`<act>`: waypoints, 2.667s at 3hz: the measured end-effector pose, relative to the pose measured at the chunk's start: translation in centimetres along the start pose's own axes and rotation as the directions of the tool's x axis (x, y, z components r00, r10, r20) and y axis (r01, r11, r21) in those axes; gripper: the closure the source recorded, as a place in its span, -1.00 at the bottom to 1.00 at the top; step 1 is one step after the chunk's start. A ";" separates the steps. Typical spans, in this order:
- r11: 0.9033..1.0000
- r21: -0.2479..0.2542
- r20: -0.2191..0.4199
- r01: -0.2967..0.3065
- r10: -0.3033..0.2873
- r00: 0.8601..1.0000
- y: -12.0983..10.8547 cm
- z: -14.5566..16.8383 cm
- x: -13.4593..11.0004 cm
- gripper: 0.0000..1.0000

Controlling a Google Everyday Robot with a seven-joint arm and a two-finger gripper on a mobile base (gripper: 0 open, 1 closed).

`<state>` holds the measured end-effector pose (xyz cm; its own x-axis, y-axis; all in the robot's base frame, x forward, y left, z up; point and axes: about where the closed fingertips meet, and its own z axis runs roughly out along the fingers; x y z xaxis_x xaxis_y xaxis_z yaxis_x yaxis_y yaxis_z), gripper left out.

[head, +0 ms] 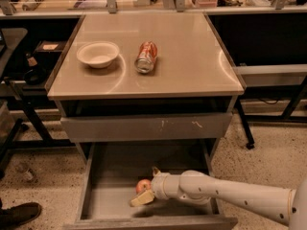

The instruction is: Pick apple from middle drawer and place on counter

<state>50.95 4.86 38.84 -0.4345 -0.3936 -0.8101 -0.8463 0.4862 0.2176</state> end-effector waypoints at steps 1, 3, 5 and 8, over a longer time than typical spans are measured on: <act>1.000 0.000 0.000 -0.002 0.002 1.000 0.0 0.1 0.1 -0.77; 1.000 -0.001 0.000 -0.002 0.002 1.000 0.0 0.1 0.1 0.15; 1.000 -0.001 0.000 -0.002 0.002 1.000 0.0 0.1 0.1 1.00; 0.997 0.076 -0.022 -0.004 0.006 1.000 0.3 -3.1 -4.7 1.00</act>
Offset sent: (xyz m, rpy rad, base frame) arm 0.0001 0.0001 -0.0017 0.0006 0.0019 -0.0007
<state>51.76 4.38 44.38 -0.4460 -0.4075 -0.7969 -0.8187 0.5455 0.1793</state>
